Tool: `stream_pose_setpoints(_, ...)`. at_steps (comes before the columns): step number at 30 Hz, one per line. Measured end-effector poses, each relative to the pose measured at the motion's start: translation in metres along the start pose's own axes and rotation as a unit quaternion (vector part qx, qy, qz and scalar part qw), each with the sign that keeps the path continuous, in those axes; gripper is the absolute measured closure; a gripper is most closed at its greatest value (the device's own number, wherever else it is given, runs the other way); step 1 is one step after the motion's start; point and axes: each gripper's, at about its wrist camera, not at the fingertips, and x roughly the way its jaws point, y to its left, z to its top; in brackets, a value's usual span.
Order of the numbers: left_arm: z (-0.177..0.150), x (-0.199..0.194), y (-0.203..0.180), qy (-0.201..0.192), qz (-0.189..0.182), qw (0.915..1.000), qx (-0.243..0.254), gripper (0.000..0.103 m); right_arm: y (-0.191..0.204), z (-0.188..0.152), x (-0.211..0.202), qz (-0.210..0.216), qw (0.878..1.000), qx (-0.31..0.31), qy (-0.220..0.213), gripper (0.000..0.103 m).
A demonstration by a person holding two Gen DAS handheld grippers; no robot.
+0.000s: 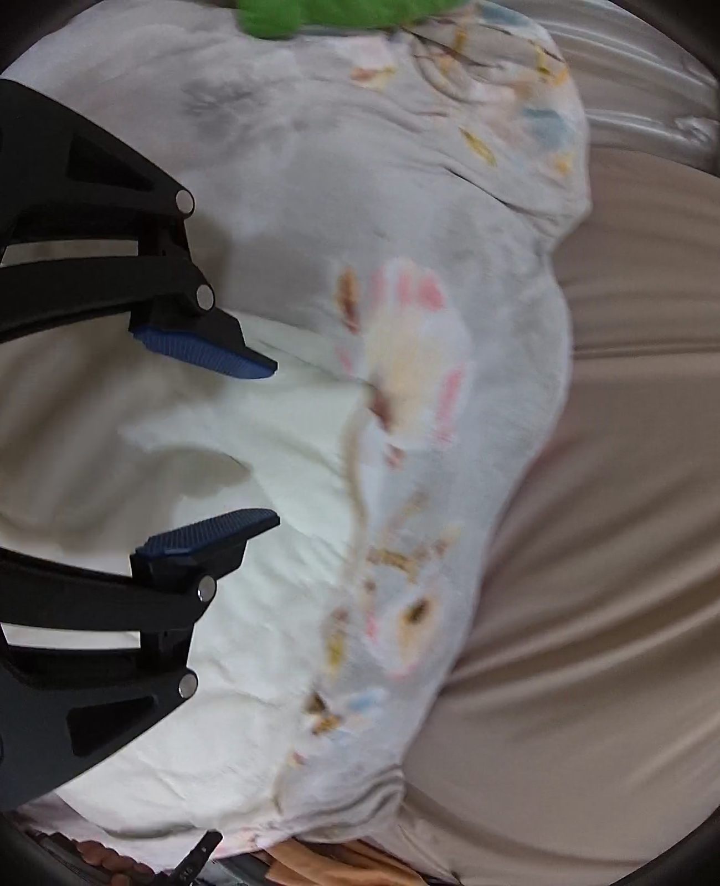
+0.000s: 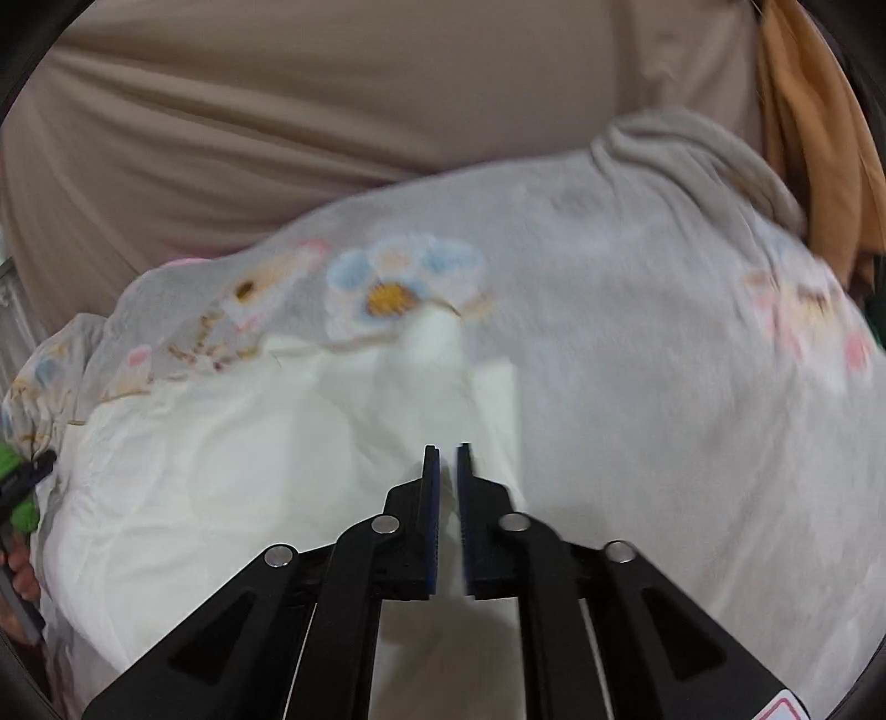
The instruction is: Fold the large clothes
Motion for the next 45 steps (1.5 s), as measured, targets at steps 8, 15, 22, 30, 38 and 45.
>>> stream_pose_setpoints(8,0.014,0.097,-0.017,0.097,0.041,0.9943,0.018,0.041,0.019,0.021,0.093,-0.042,0.996,-0.020,0.074,0.103)
stream_pose_setpoints(15,-0.002,0.115,-0.021,0.099,0.056,0.9927,0.039,0.039,0.019,0.014,0.106,-0.043,0.995,-0.019,0.083,0.103)
stream_pose_setpoints(22,-0.002,0.118,-0.012,0.099,0.036,0.9942,0.025,0.038,0.015,0.012,0.109,-0.027,0.997,-0.006,0.074,0.103)
stream_pose_setpoints(30,-0.001,0.113,-0.012,0.088,0.028,0.9956,0.020,0.038,0.008,0.014,0.102,-0.003,0.998,0.015,0.056,0.103)
stream_pose_setpoints(38,-0.005,0.012,-0.008,0.004,0.031,0.9994,-0.014,0.021,0.080,0.007,0.013,0.024,0.998,-0.049,-0.016,0.088)
stream_pose_setpoints(45,-0.030,-0.038,-0.032,0.022,0.033,0.9990,0.020,0.014,0.181,-0.030,0.021,0.120,0.983,-0.127,0.048,0.088)
